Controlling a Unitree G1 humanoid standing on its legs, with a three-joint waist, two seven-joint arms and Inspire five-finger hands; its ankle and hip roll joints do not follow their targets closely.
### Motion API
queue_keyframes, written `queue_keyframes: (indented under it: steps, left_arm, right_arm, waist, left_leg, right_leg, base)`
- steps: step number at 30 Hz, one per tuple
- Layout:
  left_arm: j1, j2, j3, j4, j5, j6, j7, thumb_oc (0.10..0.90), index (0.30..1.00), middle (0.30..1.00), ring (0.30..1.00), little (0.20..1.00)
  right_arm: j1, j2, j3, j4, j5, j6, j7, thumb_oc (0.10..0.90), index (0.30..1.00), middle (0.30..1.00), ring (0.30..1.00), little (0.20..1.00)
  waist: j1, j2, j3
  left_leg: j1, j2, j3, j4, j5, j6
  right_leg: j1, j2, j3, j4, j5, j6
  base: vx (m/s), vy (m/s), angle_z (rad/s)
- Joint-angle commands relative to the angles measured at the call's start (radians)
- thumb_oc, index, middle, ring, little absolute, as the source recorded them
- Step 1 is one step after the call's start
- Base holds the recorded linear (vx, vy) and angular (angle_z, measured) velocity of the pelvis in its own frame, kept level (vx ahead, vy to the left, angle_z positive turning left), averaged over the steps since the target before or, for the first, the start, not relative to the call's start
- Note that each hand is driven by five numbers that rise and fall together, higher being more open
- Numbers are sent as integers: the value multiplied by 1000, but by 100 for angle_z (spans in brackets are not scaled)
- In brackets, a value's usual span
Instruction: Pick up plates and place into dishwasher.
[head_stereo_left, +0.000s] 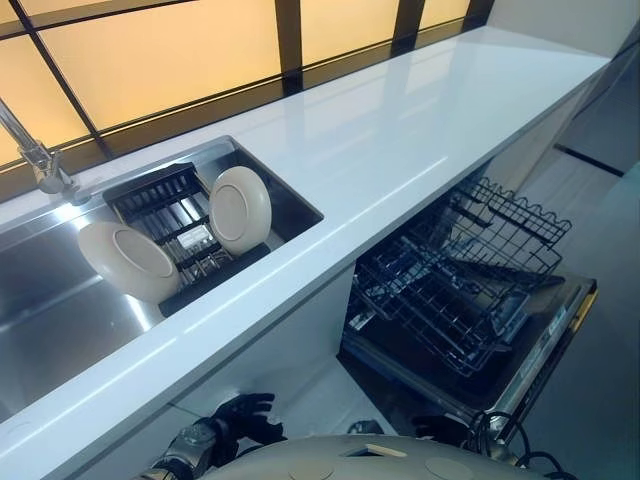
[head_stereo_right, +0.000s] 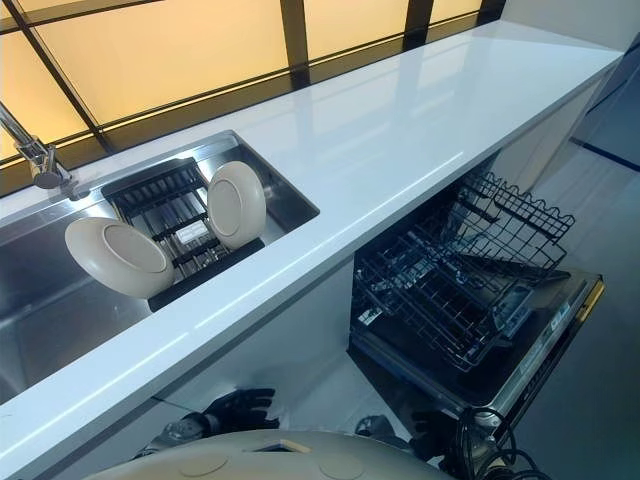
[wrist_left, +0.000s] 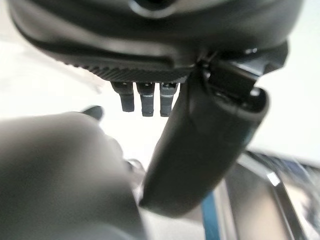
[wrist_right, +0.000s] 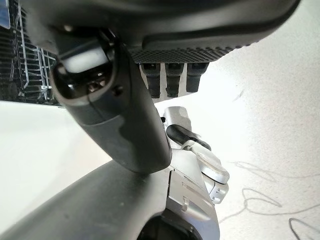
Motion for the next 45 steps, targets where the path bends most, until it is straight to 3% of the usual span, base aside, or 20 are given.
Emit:
queue_keyframes:
  steps: [1, 2, 7, 10, 18, 24, 34, 39, 42, 45]
  left_arm:
    - [-162, 41, -10, -235, -29, -143, -33, 800, 900, 900, 900, 900]
    - [-180, 70, -38, -371, -44, -111, -56, 800, 900, 900, 900, 900]
    - [-246, 126, -91, -735, -89, -75, -191, 800, 900, 900, 900, 900]
    - [-316, 128, -134, -878, -152, -32, -236, 800, 900, 900, 900, 900]
    - [-471, 18, -247, -1022, -384, 128, -265, 800, 900, 900, 900, 900]
    - [-537, -61, -300, -1103, -486, 158, -242, 800, 900, 900, 900, 900]
    - [-602, -123, -239, -1290, -670, 122, -181, 800, 900, 900, 900, 900]
    - [-616, -116, -210, -1333, -544, 34, -170, 800, 900, 900, 900, 900]
    - [-628, -67, -196, -1341, -314, -23, -118, 800, 900, 900, 900, 900]
    - [-649, 9, -165, -1325, -142, -41, -76, 800, 900, 900, 900, 900]
  right_arm:
    - [-81, 48, 49, -87, 23, 0, 48, 800, 900, 900, 900, 900]
    - [-77, 45, 53, -113, 28, 17, 44, 800, 900, 900, 900, 900]
    - [-62, 49, 62, -146, 21, 33, 26, 800, 900, 900, 900, 900]
    - [-59, 61, 73, -136, 13, 20, 14, 800, 900, 900, 900, 900]
    - [-69, 104, 110, -82, 11, -20, -24, 800, 900, 900, 900, 900]
    - [-77, 123, 134, -74, 32, -9, -58, 800, 900, 900, 900, 900]
    - [-66, 120, 148, -39, -12, 6, -74, 800, 900, 900, 900, 900]
    - [-82, 124, 164, -47, 20, -15, -84, 800, 900, 900, 900, 900]
    - [-95, 127, 168, -46, 19, -17, -88, 800, 900, 900, 900, 900]
    - [-103, 122, 161, -24, 0, -21, -80, 800, 900, 900, 900, 900]
  waist:
    - [-7, 3, 30]
    - [-6, 5, 31]
    - [-11, 9, 37]
    - [-23, 10, 35]
    - [-63, 1, 20]
    - [-90, -4, 17]
    - [-100, -7, 20]
    - [-79, -17, 20]
    - [-63, -19, 15]
    - [-47, -16, 9]
  left_leg:
    - [-6, -75, -14, 8, -60, 19]
    - [-9, -75, -17, 6, -59, 19]
    - [-12, -77, -22, 6, -64, 28]
    - [-5, -79, -21, 6, -74, 35]
    - [10, -80, -1, 6, -96, 47]
    - [15, -79, 14, 6, -103, 50]
    - [10, -71, 14, 6, -99, 43]
    - [5, -63, -5, 6, -95, 36]
    - [8, -56, -8, 6, -94, 30]
    - [5, -51, -18, 6, -88, 24]
  right_leg:
    - [-19, -5, -34, 64, -19, 71]
    - [-23, -7, -37, 65, -18, 72]
    - [-30, -12, -44, 71, -18, 78]
    - [-26, -13, -39, 68, -17, 84]
    - [-23, -10, 2, 55, -5, 99]
    - [-18, -5, 38, 33, 7, 104]
    - [-13, 3, 45, 25, 10, 94]
    - [-11, 7, 24, 32, -3, 85]
    - [1, 16, 12, 21, -10, 80]
    - [9, 23, 1, 13, -14, 76]
  base:
    - [-30, 3, 2]
    - [-39, -1, 2]
    - [-16, -2, 1]
    - [5, -8, 1]
    - [38, -51, 1]
    - [-9, -53, -12]
    - [-18, -31, -8]
    - [-58, -68, 5]
    - [-47, -75, 10]
    - [-27, -59, 9]
